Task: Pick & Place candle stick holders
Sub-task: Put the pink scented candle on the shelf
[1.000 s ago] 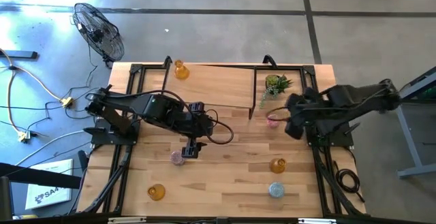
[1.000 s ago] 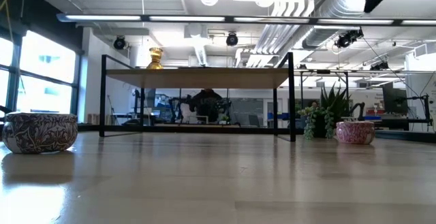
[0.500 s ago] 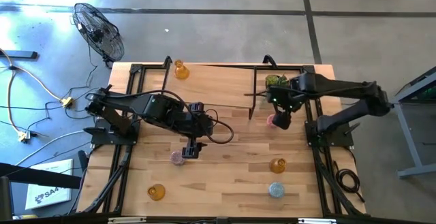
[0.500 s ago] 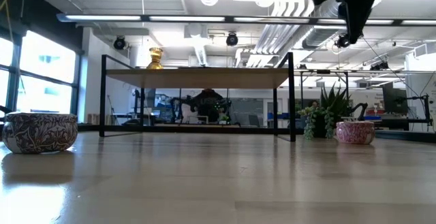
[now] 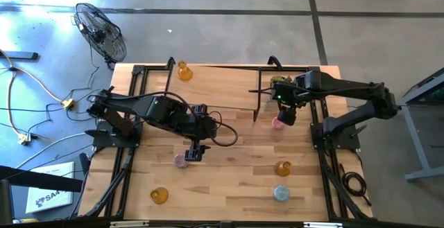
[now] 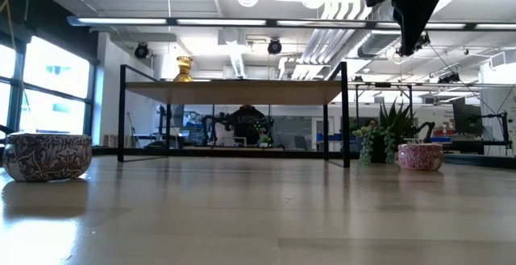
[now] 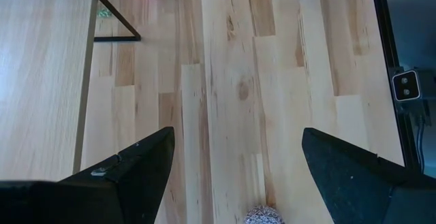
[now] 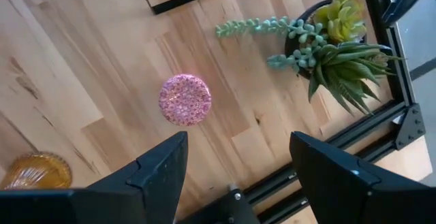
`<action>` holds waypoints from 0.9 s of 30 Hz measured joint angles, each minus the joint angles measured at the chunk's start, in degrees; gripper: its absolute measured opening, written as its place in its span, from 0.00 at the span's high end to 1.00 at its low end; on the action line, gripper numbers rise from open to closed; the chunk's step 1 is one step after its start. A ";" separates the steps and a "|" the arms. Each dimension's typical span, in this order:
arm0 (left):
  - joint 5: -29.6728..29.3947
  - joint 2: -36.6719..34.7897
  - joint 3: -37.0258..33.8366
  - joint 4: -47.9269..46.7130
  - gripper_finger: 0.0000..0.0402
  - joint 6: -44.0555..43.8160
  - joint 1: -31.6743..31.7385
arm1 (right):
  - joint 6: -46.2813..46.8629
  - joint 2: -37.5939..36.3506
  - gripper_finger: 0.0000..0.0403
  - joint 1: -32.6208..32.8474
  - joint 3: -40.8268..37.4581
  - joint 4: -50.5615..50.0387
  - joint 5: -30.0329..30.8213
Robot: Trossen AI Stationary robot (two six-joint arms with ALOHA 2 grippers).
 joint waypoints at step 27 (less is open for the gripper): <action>-0.13 0.02 0.02 0.08 0.22 0.30 0.00 | 1.25 0.00 0.37 0.02 -0.01 3.85 -0.21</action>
